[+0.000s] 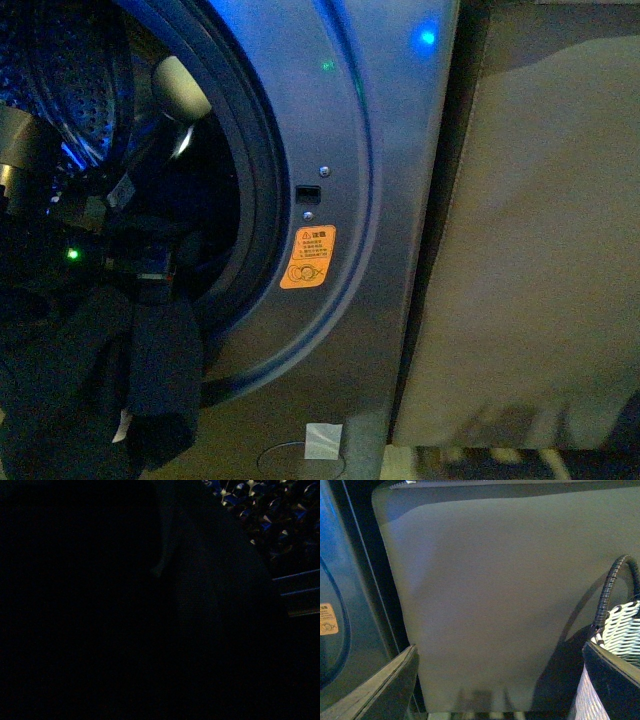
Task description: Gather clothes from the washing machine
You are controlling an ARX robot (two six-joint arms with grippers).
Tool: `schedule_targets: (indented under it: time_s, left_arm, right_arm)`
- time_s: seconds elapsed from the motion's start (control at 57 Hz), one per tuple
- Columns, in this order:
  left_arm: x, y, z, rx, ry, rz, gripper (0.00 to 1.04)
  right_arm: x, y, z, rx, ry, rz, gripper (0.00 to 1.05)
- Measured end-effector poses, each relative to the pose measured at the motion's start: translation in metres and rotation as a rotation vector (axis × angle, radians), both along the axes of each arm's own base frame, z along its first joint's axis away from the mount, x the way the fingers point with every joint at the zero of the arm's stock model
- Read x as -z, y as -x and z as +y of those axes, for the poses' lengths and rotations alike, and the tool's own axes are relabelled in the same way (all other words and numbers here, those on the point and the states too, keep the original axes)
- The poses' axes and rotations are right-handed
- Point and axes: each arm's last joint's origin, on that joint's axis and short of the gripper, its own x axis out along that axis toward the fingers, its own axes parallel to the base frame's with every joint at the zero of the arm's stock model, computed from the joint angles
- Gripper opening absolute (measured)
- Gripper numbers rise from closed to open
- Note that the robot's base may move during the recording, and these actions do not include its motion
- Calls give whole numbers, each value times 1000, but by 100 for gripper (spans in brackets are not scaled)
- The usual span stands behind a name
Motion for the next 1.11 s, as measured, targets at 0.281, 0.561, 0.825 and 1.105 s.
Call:
schedule_targets:
  time_s: [0.281,0.561,0.825,1.105]
  left_arm:
    - [1,1,12,-21,-34,-1,48]
    - [-7,14,16,-12,6,-39,12]
    - [-25,41,15,47,36,-104,12]
    - [-54,78,16,109,44,-208,12]
  right_arm:
    - [0,0,0,0,0,0,97]
    - [0,0,0,0,0,0,97]
    - [0,0,0,0,0,0,97]
    - [0,0,0,0,0,0,97]
